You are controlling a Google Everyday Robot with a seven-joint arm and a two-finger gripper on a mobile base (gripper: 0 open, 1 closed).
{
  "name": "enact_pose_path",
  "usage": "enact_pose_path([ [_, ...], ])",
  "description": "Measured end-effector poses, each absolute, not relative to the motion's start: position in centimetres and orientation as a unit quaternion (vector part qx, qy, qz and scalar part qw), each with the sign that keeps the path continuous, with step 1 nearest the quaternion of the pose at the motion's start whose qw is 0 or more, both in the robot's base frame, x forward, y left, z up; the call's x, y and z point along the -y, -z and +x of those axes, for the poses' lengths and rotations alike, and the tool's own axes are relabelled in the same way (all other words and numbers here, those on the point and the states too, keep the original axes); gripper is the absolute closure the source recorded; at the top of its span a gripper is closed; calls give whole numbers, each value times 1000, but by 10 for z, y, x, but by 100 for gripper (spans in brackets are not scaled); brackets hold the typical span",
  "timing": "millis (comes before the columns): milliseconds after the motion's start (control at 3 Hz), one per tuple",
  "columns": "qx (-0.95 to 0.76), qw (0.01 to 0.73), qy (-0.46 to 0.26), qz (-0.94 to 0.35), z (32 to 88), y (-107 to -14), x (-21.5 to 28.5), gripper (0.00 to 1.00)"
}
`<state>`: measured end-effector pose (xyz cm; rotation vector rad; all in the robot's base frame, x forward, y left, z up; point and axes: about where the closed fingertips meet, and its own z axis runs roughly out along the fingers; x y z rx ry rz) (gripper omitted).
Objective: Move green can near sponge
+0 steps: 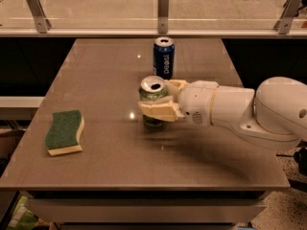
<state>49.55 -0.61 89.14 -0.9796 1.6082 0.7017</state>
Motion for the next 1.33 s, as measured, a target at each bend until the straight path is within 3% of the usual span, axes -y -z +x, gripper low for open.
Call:
enact_pose_path([
  [1333, -646, 511, -342, -453, 490, -881, -67, 100],
])
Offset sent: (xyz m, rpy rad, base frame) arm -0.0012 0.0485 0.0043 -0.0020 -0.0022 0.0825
